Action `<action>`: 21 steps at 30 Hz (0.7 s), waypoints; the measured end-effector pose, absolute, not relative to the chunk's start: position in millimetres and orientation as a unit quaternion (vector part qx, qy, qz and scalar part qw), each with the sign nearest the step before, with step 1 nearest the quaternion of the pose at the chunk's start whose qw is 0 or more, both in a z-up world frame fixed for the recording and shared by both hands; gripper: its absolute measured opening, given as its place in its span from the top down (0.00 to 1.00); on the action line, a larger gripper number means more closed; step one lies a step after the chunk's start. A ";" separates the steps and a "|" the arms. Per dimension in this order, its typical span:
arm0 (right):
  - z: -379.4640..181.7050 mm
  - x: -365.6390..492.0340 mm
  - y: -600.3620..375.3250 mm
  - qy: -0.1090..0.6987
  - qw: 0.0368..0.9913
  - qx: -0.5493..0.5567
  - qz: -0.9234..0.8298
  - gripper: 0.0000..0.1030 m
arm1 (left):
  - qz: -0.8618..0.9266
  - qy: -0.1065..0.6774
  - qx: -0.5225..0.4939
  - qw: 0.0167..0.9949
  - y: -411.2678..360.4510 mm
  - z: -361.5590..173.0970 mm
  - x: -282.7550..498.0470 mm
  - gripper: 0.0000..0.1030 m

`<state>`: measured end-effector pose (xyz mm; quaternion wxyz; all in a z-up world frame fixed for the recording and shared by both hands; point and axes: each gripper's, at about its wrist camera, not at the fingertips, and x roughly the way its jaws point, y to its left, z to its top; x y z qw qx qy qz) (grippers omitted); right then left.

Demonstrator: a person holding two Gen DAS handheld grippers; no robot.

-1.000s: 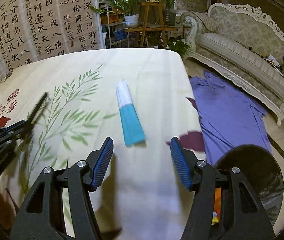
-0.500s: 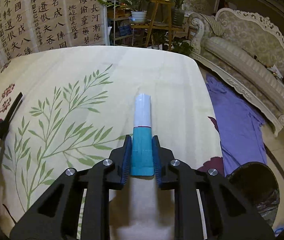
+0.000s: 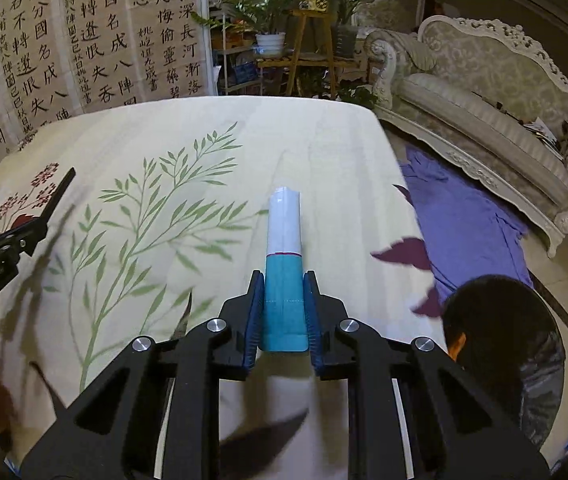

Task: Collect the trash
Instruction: 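Carry both markers over the bin with both tools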

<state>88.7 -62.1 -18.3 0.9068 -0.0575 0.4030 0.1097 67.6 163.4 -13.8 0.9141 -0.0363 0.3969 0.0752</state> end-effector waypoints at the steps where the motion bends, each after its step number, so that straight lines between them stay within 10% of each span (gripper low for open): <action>1: -16.4 83.1 -65.1 0.399 0.909 -0.055 0.108 0.81 | 0.073 0.396 -0.035 0.915 160.7 -13.0 65.5 0.89; 21: 13.5 7.5 -192.3 0.335 0.942 -0.008 -0.030 0.81 | -0.069 0.358 0.013 0.931 17.9 9.1 36.8 0.89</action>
